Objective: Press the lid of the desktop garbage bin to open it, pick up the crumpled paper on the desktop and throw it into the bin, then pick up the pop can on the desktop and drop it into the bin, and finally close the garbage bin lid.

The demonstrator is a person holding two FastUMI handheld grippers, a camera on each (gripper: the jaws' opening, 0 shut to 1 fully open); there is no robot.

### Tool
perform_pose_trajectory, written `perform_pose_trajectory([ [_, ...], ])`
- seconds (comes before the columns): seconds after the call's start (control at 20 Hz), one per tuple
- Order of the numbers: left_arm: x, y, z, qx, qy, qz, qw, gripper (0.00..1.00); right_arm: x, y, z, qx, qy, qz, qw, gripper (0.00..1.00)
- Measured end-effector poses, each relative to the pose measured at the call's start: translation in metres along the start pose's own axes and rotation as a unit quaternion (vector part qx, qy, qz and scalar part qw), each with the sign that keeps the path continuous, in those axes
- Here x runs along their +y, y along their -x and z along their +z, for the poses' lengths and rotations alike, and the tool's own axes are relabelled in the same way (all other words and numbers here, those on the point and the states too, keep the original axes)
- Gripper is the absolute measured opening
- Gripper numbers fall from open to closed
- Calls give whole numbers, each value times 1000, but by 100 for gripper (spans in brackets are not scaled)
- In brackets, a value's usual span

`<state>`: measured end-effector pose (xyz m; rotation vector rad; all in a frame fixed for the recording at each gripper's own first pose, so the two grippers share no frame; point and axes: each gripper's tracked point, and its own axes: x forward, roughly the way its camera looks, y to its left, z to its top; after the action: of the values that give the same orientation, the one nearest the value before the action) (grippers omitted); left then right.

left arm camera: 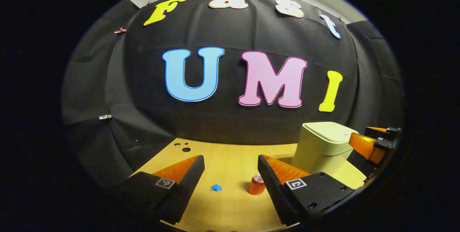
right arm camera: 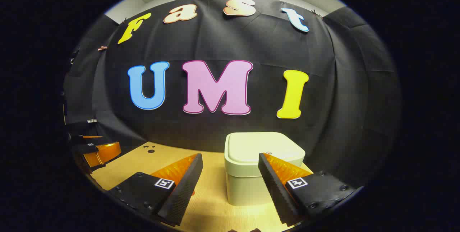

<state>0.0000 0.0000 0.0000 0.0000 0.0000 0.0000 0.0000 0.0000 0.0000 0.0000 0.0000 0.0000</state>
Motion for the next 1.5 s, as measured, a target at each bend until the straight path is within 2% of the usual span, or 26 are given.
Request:
perform_pose_trajectory([
  [0.5,-5,-7,-11,11,-6,-16,1000,96,-14,8,-1,-1,3,-22,1000,98],
  [1.1,-7,-9,-16,10,-16,-16,1000,96,-5,8,-1,1,13,-9,1000,97],
  [1.25,-7,-7,-21,10,-16,-17,1000,96,-5,6,3,-2,23,-6,1000,85],
  [1.45,-5,-7,-24,15,-27,-13,999,96,-9,1,9,-3,42,-6,999,58],
  [1.5,-5,-6,-23,14,-27,-14,999,96,-9,0,12,-4,40,-3,999,57],
])
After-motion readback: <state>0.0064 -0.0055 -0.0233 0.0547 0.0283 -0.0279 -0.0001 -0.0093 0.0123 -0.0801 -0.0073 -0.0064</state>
